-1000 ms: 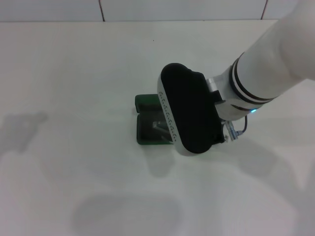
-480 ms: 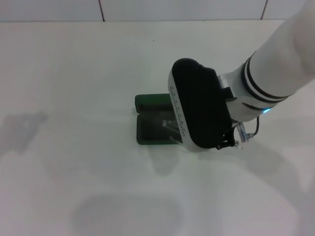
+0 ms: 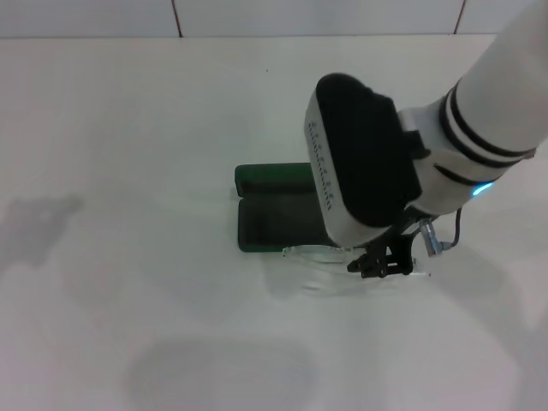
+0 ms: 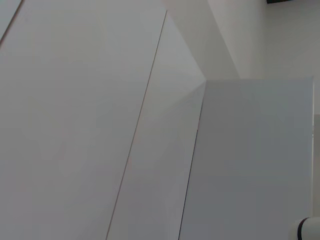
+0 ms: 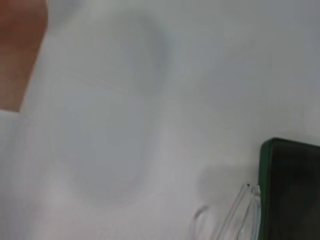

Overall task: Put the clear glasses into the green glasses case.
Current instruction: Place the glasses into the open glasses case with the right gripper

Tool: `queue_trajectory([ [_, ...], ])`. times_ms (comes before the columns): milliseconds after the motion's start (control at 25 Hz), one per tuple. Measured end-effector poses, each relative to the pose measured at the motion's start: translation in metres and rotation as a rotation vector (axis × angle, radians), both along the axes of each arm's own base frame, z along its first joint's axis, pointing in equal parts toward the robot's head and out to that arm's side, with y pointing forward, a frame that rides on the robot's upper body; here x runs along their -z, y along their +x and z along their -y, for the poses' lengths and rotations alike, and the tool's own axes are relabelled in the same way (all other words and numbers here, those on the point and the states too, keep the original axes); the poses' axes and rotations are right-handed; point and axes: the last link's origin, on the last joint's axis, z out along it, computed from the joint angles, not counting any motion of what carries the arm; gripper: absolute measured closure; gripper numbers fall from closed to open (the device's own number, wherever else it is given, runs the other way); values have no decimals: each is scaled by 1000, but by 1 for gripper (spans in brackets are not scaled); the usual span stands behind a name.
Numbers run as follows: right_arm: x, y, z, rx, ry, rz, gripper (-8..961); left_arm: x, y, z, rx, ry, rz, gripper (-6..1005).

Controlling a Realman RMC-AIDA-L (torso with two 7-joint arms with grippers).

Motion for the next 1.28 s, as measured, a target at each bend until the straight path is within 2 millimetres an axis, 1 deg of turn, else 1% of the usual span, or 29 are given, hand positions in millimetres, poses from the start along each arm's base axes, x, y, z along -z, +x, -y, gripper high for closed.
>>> queue_trajectory([
  [120, -3, -1, 0, 17, -9, -8, 652, 0, 1, -1, 3, -1, 0, 951],
  [360, -2, 6, 1, 41, -22, 19, 653, 0, 0, 0, 2, -2, -1, 950],
  [520, -2, 9, 6, 55, -46, 31, 653, 0, 0, 1, -1, -3, -1, 950],
  [680, -1, 6, 12, 58, -86, 14, 653, 1, 0, 1, -1, -3, -1, 950],
  [920, -2, 3, 11, 68, -85, 10, 653, 1, 0, 0, 0, -3, -2, 950],
  [1120, -7, 2, 7, 94, -59, -29, 654, 0, -1, 2, -4, 1, -4, 950],
  [1280, -15, -7, 0, 90, -31, -93, 654, -1, -3, 4, -10, 5, -6, 950],
])
